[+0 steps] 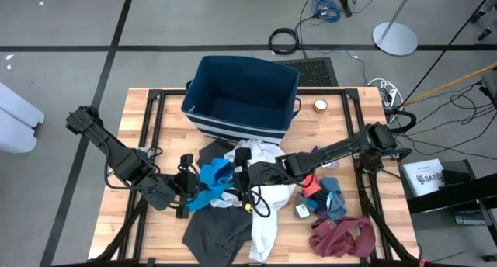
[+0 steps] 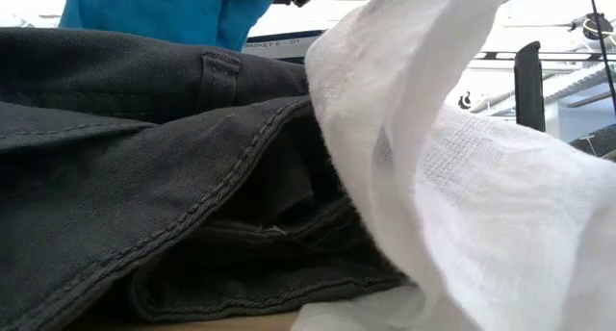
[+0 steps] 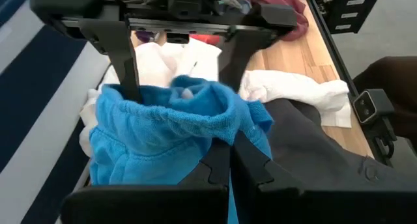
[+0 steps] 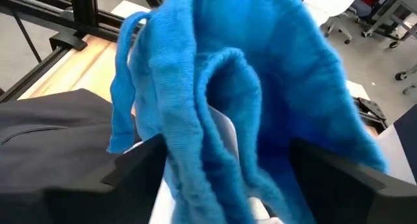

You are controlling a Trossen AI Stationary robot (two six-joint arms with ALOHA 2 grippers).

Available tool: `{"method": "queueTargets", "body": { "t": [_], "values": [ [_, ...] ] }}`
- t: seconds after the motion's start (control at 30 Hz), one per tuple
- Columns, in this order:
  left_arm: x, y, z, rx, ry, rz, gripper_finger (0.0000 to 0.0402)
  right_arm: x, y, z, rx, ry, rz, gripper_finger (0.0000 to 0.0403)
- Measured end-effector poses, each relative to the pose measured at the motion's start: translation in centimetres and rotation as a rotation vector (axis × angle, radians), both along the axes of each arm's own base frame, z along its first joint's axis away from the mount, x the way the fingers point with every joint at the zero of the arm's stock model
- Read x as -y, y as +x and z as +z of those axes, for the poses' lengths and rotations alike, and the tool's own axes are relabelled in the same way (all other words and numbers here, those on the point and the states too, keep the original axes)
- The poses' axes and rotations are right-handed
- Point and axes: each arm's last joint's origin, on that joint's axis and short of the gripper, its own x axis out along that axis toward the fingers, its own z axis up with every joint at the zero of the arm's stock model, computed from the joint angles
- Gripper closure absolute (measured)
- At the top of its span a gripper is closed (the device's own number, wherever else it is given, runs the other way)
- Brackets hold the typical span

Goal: Sort clothes
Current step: Move the blue short to the right of the table

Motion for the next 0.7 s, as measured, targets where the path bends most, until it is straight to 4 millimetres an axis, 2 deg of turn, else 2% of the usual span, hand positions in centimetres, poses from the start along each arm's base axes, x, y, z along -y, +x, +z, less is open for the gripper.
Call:
{"method": "queueTargets", "body": {
  "t": [0.07, 0.13, 0.3, 0.33, 0.47, 0.7],
  "values": [
    [0.1, 0.1, -0.1, -0.008, -0.005, -0.009, 0.0401, 0.1, 0.0, 0.0, -0.001, 0.000, -0.003, 0.0133],
    [0.2, 0.1, -0.3, -0.023, -0.001, -0.015, 0.0400, 0.2, 0.0, -0.1, -0.007, -0.002, -0.001, 0.0183],
    [0.5, 0.6, -1.0, -0.053, 0.014, -0.014, 0.0394, 0.2, -0.3, 0.1, -0.022, -0.029, 0.014, 0.0356],
    [0.6, 0.7, -1.1, -0.059, 0.018, -0.014, 0.0391, 0.2, -0.4, 0.2, -0.033, -0.041, 0.019, 0.0377],
    [0.9, 1.0, -1.7, -0.086, 0.037, -0.014, 0.0359, 0.3, -1.1, 0.8, -0.055, -0.048, -0.015, 0.0383],
    [-0.1, -0.1, -2.3, -0.180, 0.086, 0.061, 0.0274, 0.7, -4.2, 4.0, -0.087, 0.007, -0.071, 0.0395]
  ]
}}
